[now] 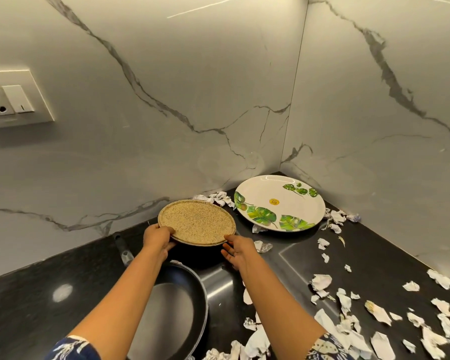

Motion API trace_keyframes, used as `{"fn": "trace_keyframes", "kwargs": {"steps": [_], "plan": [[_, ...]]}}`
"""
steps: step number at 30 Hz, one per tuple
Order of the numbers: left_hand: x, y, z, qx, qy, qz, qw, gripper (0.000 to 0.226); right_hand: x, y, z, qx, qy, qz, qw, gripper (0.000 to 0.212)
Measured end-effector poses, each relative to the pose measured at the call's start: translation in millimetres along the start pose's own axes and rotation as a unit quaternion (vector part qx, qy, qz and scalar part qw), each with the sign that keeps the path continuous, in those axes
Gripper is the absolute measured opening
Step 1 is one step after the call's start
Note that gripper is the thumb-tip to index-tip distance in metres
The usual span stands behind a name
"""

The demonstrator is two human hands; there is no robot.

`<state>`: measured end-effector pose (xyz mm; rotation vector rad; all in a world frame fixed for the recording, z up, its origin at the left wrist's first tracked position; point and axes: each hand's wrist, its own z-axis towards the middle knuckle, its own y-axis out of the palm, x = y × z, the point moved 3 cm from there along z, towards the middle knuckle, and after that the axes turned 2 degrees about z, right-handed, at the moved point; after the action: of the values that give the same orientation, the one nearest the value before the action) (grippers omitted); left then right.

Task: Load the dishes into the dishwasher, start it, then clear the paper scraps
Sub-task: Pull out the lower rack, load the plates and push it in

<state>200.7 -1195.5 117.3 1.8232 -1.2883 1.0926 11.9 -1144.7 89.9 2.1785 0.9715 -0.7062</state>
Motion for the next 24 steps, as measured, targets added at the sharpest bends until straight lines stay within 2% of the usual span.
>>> {"fn": "trace_keyframes", "kwargs": {"steps": [5, 9, 15, 21, 24], "plan": [[-0.2, -3.0, -16.7, -0.047, 0.013, -0.054, 0.997, 0.050, 0.6, -18.8, -14.7, -0.036, -0.028, -0.023, 0.999, 0.009], [5.2, 2.6, -42.4, -0.060, 0.050, -0.053, 0.996, 0.047, -8.4, -46.3, -37.0, -0.052, -0.063, -0.106, 0.991, 0.008], [27.6, 18.9, -63.8, -0.033, 0.208, 0.046, 0.977, 0.020, -64.5, -116.6, -40.4, 0.082, -0.137, -0.096, 0.983, 0.015], [32.7, 45.8, -59.1, -0.022, 0.252, 0.075, 0.965, 0.014, -91.5, -155.4, 5.6, 0.150, -0.078, -0.009, 0.985, 0.036], [31.2, 50.4, -56.8, -0.017, 0.268, 0.071, 0.961, 0.015, -95.2, -149.4, 20.6, 0.133, -0.075, 0.071, 0.986, 0.036]]}}
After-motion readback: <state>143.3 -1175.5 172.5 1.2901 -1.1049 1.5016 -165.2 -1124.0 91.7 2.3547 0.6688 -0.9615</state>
